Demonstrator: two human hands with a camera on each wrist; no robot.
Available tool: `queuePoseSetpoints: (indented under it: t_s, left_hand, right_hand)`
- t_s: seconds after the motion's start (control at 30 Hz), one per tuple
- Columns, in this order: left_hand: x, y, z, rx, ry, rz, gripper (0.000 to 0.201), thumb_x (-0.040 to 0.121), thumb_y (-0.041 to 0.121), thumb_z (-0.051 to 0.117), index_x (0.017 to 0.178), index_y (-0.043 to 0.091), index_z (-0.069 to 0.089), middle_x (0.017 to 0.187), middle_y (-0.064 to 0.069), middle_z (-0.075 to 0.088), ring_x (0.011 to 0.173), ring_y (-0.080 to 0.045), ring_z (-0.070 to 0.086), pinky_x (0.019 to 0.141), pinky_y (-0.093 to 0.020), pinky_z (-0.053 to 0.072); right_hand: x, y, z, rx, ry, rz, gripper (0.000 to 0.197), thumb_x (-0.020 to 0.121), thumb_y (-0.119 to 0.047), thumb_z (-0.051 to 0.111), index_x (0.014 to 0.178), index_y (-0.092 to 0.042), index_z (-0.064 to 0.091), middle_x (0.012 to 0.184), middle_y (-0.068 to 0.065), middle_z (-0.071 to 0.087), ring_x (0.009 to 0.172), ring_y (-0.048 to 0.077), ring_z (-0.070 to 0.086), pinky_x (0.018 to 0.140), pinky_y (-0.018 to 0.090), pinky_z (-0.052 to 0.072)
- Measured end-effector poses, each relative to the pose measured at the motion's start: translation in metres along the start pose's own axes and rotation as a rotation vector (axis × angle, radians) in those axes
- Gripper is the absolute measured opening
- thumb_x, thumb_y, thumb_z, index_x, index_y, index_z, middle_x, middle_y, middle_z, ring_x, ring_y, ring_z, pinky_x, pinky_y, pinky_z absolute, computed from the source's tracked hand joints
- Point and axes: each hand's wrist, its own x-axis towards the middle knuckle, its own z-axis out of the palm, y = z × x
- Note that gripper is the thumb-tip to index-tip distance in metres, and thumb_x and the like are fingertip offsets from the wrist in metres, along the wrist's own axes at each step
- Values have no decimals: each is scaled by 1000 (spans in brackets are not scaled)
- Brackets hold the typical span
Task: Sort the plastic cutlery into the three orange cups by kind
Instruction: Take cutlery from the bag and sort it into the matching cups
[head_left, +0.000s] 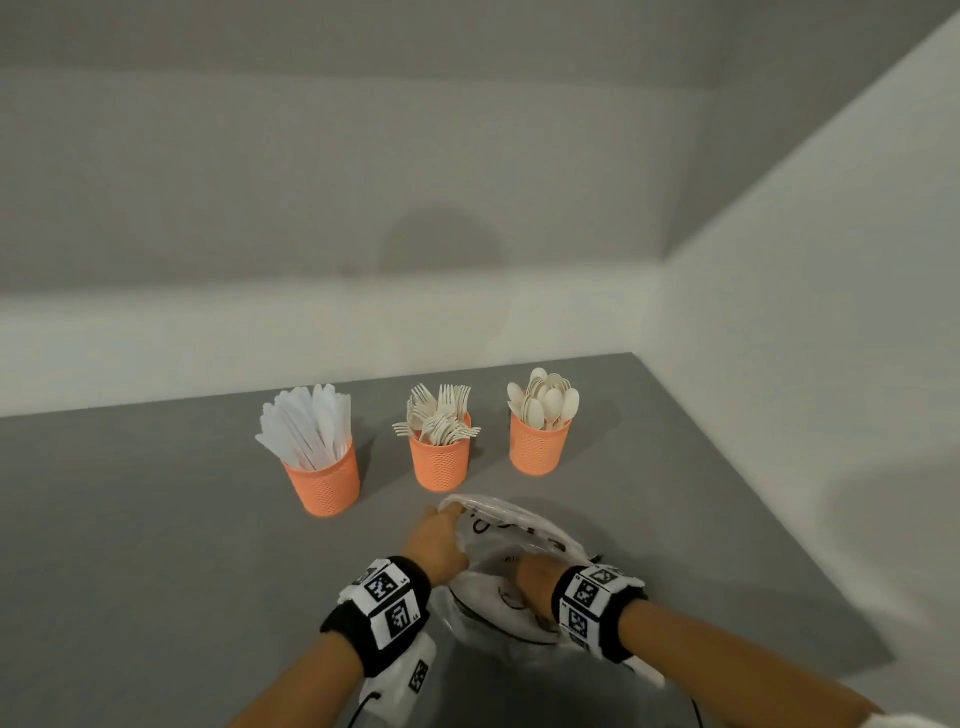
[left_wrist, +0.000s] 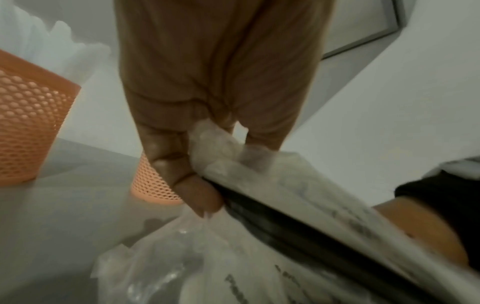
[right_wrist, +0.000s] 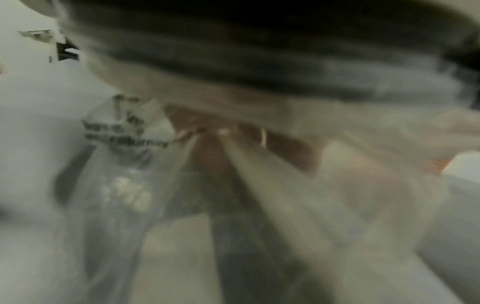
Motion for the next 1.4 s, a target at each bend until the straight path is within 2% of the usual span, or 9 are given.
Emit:
queuePoseSetpoints:
  t_s: [0.23, 0.33, 0.43, 0.57, 0.7, 0.87, 1.0, 1.17, 1.4]
  left_hand:
    - [4, -5, -3, 162, 45, -36, 60, 86, 6, 50, 140, 16, 29, 133, -15, 36, 117, -35, 51, 99, -39, 43]
    - [8, -12, -5, 160, 56, -66, 58, 86, 5, 49, 139, 13, 29, 134, -15, 34, 116, -36, 51, 99, -39, 44]
    - [13, -16, -6, 53, 44, -52, 57, 86, 7, 52, 139, 13, 32, 132, -15, 36, 114, -33, 52, 89, -34, 49]
    - [16, -15, -12, -123, 67, -5, 45, 87, 19, 55, 130, 12, 46, 124, -14, 45, 93, -27, 58, 64, -24, 54]
    - [13, -13, -29, -98, 187, 78, 29, 88, 23, 56, 114, 12, 61, 114, -9, 52, 105, -24, 54, 88, -25, 39]
    - [2, -4, -55, -687, 295, 156, 12, 94, 13, 48, 97, 8, 60, 85, -4, 61, 80, -21, 56, 71, -25, 46]
    - [-5, 4, -56, -1242, -65, 8, 25, 97, 11, 38, 116, 3, 53, 98, -12, 58, 88, -20, 57, 75, -25, 55]
    - [-14, 12, -59, -1515, -88, 22, 34, 87, -12, 26, 109, -9, 52, 102, -21, 60, 94, -26, 61, 78, -26, 56]
    - [-20, 6, -63, -795, 21, -3, 10, 91, 11, 47, 85, 14, 55, 89, -5, 54, 82, -14, 50, 72, -21, 44]
  right_hand:
    - [4, 1, -24, 355, 39, -140, 26, 92, -4, 39, 111, 2, 55, 115, 20, 59, 106, 32, 57, 93, 37, 44]
    - [-3, 2, -40, 596, 160, -211, 22, 91, -3, 42, 82, -19, 54, 79, 5, 58, 67, 11, 52, 65, 24, 41]
    - [-8, 3, -63, 949, 182, -249, 31, 86, 9, 39, 68, -17, 40, 63, 3, 49, 41, 0, 46, 51, 17, 41]
    - [-3, 5, -94, 1273, 205, -318, 26, 79, 11, 41, 70, -14, 40, 57, 0, 59, 44, 8, 53, 57, 22, 48]
    - [1, 2, -121, 1594, 177, -317, 32, 87, 13, 33, 72, -13, 40, 53, 1, 59, 42, 11, 52, 62, 29, 46]
    - [9, -18, -140, 1898, 198, -320, 29, 88, 10, 32, 75, -14, 41, 49, 3, 56, 37, 11, 45, 60, 28, 38]
    - [12, -42, -141, 1960, 253, -372, 25, 92, 3, 35, 78, -15, 44, 49, 0, 52, 37, 9, 43, 53, 24, 40]
    - [20, -75, -127, 1916, 422, -351, 20, 94, 0, 39, 81, -13, 47, 40, -3, 44, 33, 8, 38, 38, 18, 37]
    - [27, -82, -106, 1546, 594, -280, 16, 90, 1, 40, 85, -11, 50, 41, -10, 43, 36, 6, 35, 36, 17, 30]
